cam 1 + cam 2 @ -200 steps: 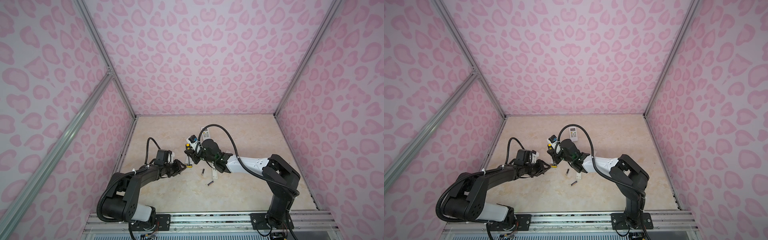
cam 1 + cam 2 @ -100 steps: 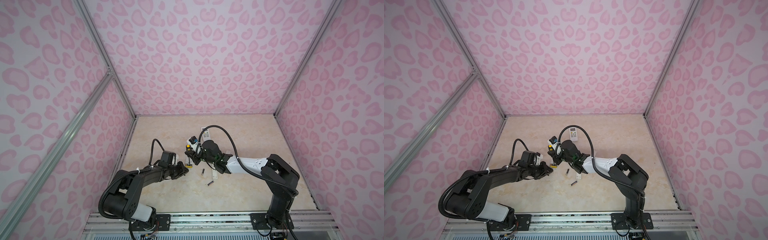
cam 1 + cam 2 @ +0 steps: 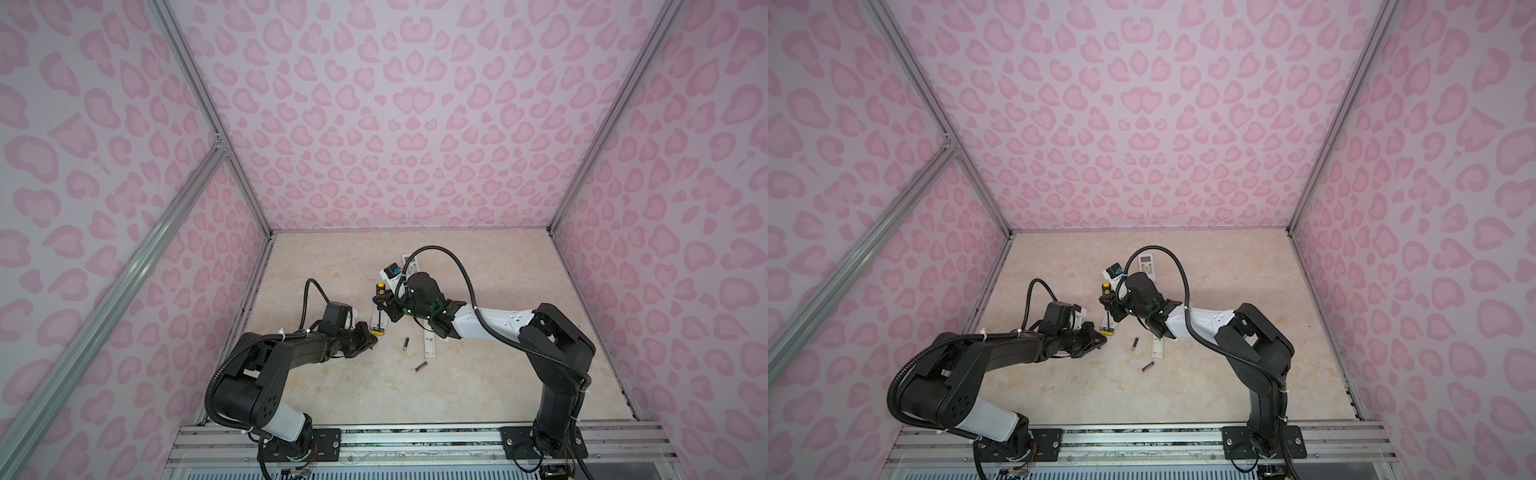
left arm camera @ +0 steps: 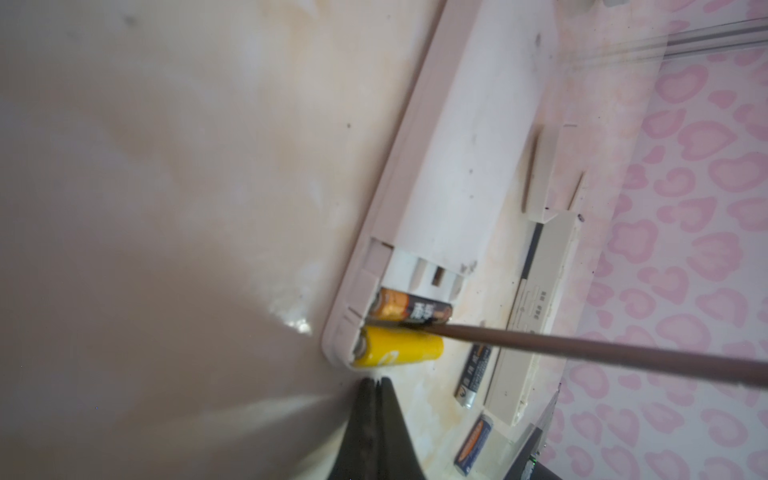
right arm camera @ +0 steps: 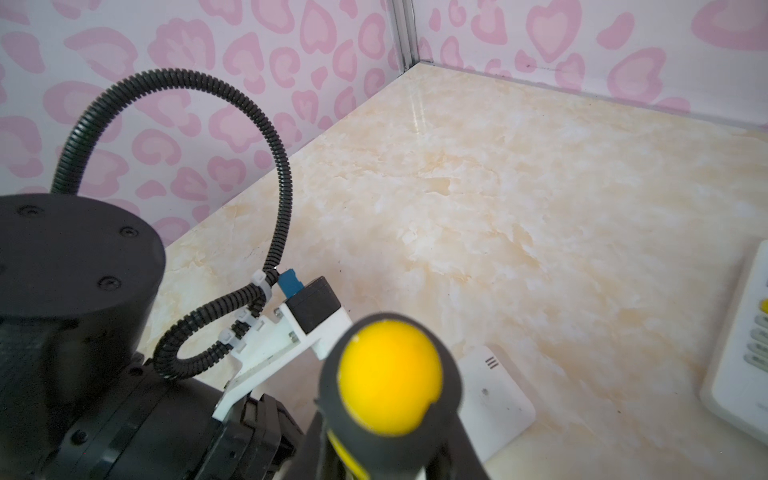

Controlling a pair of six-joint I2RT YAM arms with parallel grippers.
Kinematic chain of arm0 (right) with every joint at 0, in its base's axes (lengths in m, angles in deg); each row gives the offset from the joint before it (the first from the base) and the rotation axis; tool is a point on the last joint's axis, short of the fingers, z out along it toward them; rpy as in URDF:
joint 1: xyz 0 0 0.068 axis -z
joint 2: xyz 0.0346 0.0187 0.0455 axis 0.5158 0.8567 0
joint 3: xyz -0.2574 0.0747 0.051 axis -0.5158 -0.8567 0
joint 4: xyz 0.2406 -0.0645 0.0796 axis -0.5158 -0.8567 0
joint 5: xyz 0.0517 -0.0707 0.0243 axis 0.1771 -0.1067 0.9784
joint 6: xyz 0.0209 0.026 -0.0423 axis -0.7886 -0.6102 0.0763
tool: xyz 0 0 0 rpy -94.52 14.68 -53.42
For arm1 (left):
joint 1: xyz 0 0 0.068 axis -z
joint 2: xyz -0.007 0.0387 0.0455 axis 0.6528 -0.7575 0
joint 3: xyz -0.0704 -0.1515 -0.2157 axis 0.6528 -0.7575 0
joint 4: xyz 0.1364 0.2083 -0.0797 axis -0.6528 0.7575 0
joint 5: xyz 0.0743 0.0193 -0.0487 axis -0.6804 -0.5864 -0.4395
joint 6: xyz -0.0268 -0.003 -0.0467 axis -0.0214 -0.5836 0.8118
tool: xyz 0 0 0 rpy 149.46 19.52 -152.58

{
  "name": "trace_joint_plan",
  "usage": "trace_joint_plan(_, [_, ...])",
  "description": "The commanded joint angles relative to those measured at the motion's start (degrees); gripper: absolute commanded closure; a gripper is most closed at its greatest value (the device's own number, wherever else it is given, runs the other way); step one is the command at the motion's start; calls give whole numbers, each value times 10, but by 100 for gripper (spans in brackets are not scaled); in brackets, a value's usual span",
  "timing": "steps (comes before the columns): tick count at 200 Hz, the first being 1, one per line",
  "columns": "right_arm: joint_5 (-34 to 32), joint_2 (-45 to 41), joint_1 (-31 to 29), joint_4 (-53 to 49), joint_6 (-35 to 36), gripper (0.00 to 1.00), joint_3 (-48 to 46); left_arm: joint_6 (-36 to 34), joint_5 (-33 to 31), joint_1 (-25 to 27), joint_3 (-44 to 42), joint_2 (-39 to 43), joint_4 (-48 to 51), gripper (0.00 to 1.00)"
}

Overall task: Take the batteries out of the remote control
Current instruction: 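Lever the yellow battery out of the remote with the screwdriver tip, right gripper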

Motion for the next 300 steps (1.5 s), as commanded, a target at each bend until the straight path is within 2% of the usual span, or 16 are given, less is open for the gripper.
trace_joint_plan(1, [-7,9,2,-24,-5,100,7,0,-15,0,-1,-2,0,96])
trace_joint_plan(123, [-15,51,8,-119,-45,100,78,-3,-20,-1,-15,6,-15,96])
trace_joint_plan(195, [-29,45,-1,-134,-34,100,82,-11,-36,-1,-30,8,-17,96])
trace_joint_plan(300, [-8,41,12,-150,-86,100,96,-14,-39,-1,-38,16,-15,96])
